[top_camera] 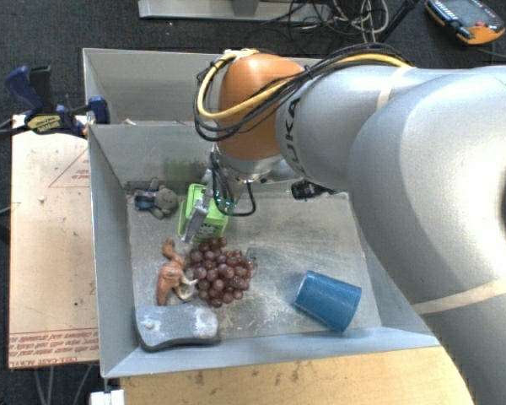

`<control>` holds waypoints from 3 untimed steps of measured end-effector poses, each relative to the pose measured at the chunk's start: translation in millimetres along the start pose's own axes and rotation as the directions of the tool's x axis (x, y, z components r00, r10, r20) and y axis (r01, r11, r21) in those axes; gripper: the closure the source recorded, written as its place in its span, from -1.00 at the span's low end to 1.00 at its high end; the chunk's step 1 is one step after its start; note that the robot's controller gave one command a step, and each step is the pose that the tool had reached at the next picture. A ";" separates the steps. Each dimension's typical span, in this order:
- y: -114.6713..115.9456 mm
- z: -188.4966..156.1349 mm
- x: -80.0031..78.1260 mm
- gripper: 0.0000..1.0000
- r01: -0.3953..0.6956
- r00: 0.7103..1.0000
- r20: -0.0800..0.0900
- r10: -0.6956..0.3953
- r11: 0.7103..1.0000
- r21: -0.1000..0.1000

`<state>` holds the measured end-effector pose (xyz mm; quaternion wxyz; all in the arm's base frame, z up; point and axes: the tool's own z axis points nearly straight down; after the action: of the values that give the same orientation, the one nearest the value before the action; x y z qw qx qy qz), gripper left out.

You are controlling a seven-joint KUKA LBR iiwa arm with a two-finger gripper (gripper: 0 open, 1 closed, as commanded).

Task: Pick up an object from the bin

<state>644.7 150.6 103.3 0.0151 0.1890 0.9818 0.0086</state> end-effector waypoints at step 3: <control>0.5 0.3 -0.1 1.00 0.000 1.000 0.002 0.000 1.000 -0.002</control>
Offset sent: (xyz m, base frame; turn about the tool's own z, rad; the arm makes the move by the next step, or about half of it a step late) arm 0.0017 -0.0001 -0.0333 0.0044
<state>645.0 151.0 103.0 0.0163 0.1892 0.9818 0.0093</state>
